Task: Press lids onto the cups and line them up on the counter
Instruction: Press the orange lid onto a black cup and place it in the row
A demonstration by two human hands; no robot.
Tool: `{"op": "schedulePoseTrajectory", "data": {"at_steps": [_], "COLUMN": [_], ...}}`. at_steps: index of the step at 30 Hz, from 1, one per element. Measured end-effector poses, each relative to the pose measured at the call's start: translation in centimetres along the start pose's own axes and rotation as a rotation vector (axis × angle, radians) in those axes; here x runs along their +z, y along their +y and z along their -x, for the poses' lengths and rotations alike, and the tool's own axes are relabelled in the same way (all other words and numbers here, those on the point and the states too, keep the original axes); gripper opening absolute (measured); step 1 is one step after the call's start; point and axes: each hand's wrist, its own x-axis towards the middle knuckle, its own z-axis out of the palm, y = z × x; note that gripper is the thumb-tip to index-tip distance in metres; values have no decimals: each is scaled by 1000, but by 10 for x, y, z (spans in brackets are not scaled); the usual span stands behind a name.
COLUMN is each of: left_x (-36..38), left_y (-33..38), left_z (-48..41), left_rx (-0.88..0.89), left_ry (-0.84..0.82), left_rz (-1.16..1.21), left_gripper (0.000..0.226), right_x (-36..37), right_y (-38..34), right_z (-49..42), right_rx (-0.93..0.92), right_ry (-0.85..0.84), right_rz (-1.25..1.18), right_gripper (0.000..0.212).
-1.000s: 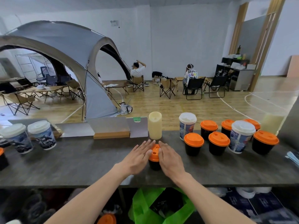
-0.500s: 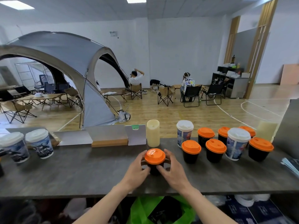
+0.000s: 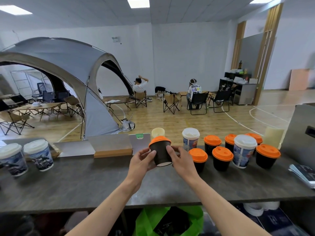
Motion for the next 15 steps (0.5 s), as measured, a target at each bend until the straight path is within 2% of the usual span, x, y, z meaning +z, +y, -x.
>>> {"op": "schedulePoseTrajectory", "data": {"at_steps": [3,7,9,11,15], "left_x": [1,0,-1,0,-1], "left_y": [3,4,4,5,7], "left_z": [5,6,6,9,12], "left_rx": [46,94,122,140,162], "left_ry": [-3,7,4,0,4], "left_rz": [-29,-49,-116,-156,-94], "left_gripper": [40,19,21,28,29], "right_x": [-1,-4,-4,-4,-4], "right_y": [-5,-10,-11,-13,-20], "right_z": [4,4,5,9,17], "right_rx": [-40,-19,-16,-11,-38], "right_ry": [35,78,69,47,82], "right_rz": [4,-51,-57,-68,-101], "right_gripper": [52,35,32,38,42]}}
